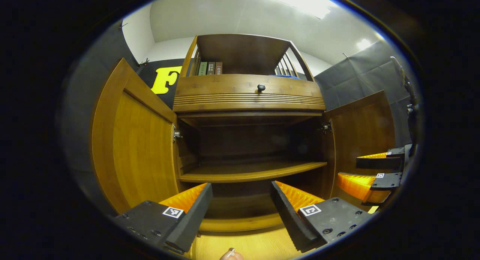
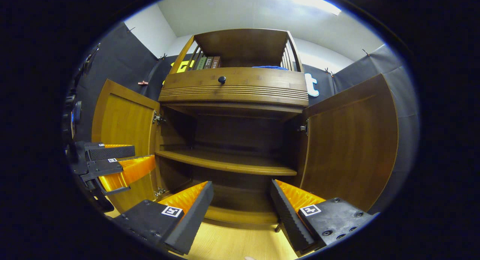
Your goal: Open the right door of the double-door shoe cabinet with the right hand, and open the left door with the left hand.
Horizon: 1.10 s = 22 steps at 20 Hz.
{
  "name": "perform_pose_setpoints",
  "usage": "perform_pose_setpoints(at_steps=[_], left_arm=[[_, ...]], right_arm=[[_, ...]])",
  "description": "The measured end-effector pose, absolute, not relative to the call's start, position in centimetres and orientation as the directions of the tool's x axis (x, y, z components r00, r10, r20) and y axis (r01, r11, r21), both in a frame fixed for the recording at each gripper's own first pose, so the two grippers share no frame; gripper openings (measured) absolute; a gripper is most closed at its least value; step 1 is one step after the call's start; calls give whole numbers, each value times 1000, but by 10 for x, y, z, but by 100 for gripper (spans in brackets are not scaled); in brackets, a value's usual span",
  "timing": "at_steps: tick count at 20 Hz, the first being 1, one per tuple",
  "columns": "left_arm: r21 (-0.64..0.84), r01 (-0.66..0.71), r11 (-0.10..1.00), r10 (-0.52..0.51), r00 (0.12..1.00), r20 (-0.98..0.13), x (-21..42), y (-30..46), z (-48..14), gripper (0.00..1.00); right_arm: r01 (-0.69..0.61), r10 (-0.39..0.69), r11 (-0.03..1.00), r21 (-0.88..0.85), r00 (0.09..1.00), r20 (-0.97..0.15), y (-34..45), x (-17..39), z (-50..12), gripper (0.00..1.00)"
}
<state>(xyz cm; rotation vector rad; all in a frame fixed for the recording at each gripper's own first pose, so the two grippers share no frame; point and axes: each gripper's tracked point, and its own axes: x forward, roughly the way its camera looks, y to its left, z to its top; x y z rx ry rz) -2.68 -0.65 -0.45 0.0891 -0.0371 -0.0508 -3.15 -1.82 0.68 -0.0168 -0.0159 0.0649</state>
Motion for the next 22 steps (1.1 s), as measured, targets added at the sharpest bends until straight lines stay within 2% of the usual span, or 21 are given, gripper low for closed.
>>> perform_pose_setpoints(at_steps=[4,5,11,14,16,22], left_arm=[[85,45,995,-48,998,40,-28,-6,-4,96],[84,45,995,-48,998,39,-28,-6,-5,96],[85,32,996,-34,999,30,-25,-4,-7,96],[77,29,997,-31,999,32,-26,-1,-7,99],[82,30,996,-33,999,35,-26,-1,-6,96],[93,34,995,-37,999,34,-22,0,-5,96]], right_arm=[[-67,67,998,4,997,33,-21,-33,14,99],[-63,62,998,3,997,35,-23,-33,14,95],[-59,59,998,-17,998,30,-23,-32,14,97],[-68,68,997,-27,997,24,-17,-32,12,96],[-74,74,997,-29,997,23,-14,-32,11,95],[-80,80,997,-25,996,25,-9,-31,13,95]])
